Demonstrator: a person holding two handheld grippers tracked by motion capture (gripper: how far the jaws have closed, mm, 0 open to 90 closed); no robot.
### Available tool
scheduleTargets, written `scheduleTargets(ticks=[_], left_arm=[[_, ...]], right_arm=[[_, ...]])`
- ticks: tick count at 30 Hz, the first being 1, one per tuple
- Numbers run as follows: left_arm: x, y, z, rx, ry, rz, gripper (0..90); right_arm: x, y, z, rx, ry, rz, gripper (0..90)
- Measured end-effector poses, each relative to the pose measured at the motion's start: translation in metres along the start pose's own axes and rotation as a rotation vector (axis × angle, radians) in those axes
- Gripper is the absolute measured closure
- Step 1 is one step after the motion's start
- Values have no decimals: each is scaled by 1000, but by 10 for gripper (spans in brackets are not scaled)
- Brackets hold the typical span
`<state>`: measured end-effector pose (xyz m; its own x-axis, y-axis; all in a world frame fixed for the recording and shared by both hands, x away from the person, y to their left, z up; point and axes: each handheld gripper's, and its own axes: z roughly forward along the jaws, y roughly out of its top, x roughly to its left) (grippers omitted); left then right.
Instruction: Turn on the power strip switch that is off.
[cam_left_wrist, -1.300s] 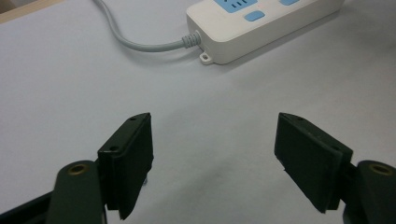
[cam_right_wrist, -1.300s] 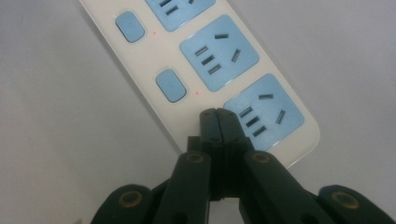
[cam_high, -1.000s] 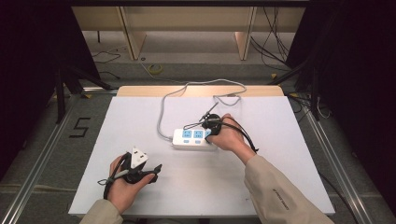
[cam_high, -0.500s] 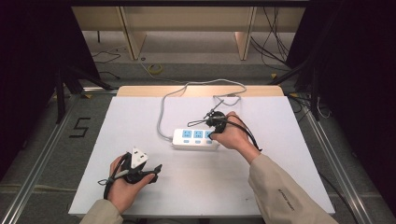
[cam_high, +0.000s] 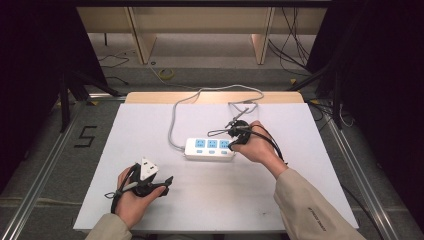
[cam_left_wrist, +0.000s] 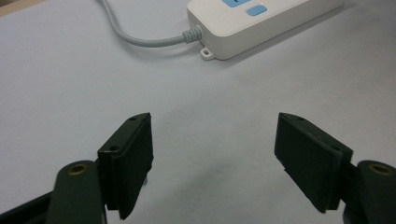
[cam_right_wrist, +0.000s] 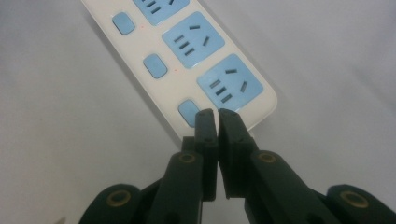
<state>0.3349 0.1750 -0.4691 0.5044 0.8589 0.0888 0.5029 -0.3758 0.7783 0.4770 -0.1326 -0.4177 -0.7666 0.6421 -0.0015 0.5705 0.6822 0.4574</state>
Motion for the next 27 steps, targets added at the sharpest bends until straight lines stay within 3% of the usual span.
scheduleTargets(ticks=[12, 27], left_arm=[[0, -1, 1, 7, 1, 1, 279], [0, -3, 2, 16, -6, -4, 275]], right_arm=[[-11, -29, -14, -42, -15, 23, 754], [-25, -79, -29, -119, -37, 104, 610]])
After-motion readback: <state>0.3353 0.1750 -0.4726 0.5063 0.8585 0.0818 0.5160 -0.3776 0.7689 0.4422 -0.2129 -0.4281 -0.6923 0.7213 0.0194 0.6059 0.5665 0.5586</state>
